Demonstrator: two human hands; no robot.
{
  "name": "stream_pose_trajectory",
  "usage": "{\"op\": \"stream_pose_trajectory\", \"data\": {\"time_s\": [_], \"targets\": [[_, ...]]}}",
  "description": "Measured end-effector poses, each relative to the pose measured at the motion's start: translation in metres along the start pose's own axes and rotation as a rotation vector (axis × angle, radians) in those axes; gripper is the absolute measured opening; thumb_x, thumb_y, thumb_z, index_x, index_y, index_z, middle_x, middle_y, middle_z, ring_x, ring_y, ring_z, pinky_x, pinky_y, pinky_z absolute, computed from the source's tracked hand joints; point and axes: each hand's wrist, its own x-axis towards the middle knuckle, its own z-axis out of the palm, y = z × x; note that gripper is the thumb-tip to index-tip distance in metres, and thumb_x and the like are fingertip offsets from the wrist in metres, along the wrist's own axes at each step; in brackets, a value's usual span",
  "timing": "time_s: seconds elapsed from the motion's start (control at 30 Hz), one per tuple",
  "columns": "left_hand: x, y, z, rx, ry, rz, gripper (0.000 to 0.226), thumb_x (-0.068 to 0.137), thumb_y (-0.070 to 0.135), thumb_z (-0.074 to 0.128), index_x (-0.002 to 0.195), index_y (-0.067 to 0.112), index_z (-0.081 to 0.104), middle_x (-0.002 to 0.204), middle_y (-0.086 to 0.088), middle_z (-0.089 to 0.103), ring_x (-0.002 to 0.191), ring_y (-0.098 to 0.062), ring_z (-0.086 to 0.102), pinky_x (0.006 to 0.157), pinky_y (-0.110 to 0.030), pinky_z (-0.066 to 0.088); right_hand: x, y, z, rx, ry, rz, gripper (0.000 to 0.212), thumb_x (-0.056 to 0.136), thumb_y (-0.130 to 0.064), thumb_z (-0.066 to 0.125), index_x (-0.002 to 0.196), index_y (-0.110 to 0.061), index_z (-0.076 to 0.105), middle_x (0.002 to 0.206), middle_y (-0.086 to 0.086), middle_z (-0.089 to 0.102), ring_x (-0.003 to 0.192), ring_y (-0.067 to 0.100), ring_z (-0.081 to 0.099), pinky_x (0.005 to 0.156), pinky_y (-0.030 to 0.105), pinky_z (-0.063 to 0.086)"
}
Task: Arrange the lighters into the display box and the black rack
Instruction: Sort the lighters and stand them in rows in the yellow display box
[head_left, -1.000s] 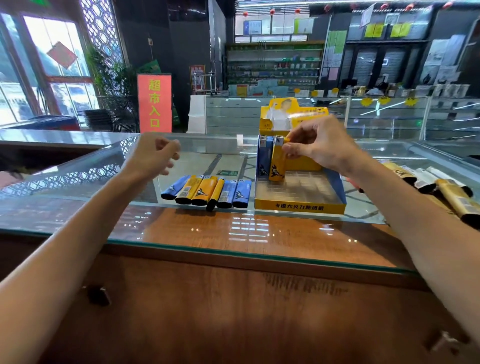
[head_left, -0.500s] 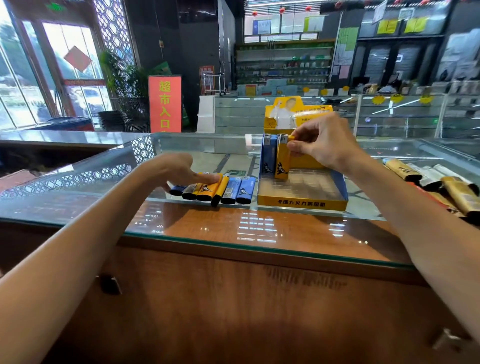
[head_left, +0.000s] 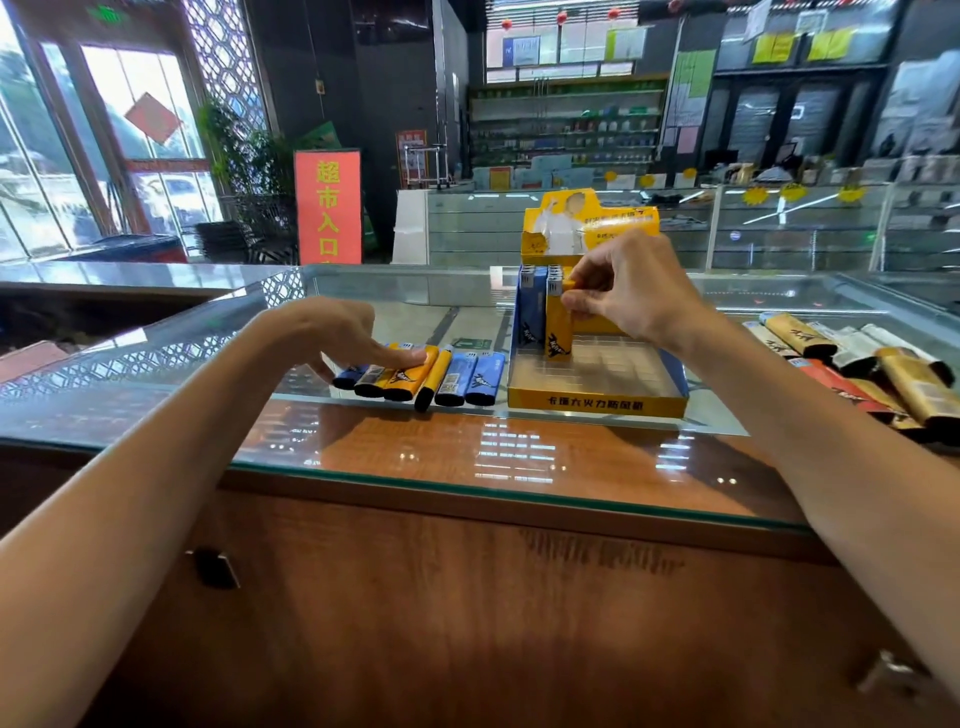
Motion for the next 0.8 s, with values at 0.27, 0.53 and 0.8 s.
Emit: {"op": "stream_pose_trajectory", "data": {"time_s": [0.27, 0.53, 0.8], "targets": [[0.001, 0.008, 0.004, 0.108, 0.016, -0.038, 0.080, 0.046, 0.076, 0.057, 0.075, 0.001, 0.055, 0.075, -0.011, 0.058, 0.065, -0.022, 0.054, 0.054, -0.028, 0.047, 0.001, 0.002, -0.001, 0.034, -0.013, 0.036, 0.024, 0.076, -0.020, 0.076, 0.094, -0.005, 0.071, 0.079, -0.001, 0.063, 0.065, 0.004, 0.055, 0.054, 0.005, 0.040], [-0.007, 0.030, 0.017, 0.124, 0.135, 0.023, 0.059, 0.088, 0.045, 0.057, 0.110, -0.009, 0.052, 0.110, -0.016, 0.054, 0.081, -0.024, 0.055, 0.050, -0.028, 0.032, 0.000, 0.002, -0.004, 0.037, -0.033, 0.004, 0.023, 0.079, -0.019, 0.074, 0.095, -0.003, 0.070, 0.084, 0.005, 0.066, 0.077, 0.015, 0.061, 0.071, 0.021, 0.047], [-0.006, 0.028, 0.014, -0.009, 0.076, -0.012, 0.041, 0.085, 0.038, 0.065, 0.067, 0.007, 0.044, 0.063, -0.007, 0.048, 0.054, -0.016, 0.044, 0.047, -0.025, 0.036, 0.000, 0.002, -0.007, 0.079, -0.059, 0.056, 0.026, 0.076, -0.022, 0.077, 0.094, -0.005, 0.071, 0.081, 0.001, 0.065, 0.073, 0.012, 0.060, 0.062, 0.012, 0.044]]}}
